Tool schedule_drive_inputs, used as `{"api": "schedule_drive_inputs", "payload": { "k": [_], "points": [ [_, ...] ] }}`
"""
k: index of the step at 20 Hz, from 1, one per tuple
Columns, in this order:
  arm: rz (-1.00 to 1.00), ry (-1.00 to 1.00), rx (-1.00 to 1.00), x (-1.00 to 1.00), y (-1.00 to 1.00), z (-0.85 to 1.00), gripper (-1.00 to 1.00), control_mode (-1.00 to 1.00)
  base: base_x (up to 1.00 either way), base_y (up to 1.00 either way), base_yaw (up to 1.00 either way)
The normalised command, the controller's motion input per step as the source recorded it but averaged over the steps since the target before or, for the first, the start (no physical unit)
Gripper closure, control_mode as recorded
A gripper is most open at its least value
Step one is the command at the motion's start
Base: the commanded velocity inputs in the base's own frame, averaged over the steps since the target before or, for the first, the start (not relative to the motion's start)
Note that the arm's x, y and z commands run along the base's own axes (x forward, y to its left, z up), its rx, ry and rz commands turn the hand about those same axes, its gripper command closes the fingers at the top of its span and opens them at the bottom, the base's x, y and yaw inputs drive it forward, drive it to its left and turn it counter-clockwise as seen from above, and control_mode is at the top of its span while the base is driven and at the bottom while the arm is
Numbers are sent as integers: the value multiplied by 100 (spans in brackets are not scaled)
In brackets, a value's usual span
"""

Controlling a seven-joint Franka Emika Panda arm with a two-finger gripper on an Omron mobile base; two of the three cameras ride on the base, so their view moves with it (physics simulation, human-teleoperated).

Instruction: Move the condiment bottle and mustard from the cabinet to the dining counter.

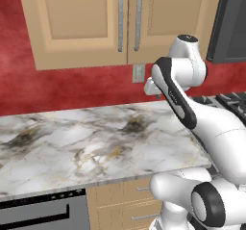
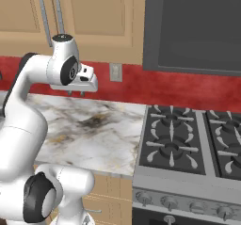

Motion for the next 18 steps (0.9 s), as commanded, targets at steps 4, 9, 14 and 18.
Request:
{"api": "schedule_drive_inputs", "payload": {
  "k": [4, 9, 14, 18],
  "points": [
    [0, -9, 0, -12, 3, 5, -100, -100, 0, 0, 0],
    [6, -40, -6, -7, 17, 45, -100, -100, 0, 0, 0],
    [1, -61, -3, 0, 9, 50, -100, -100, 0, 0, 0],
    [-1, -53, 0, 0, 13, 49, -100, -100, 0, 0, 0]
  ]
}}
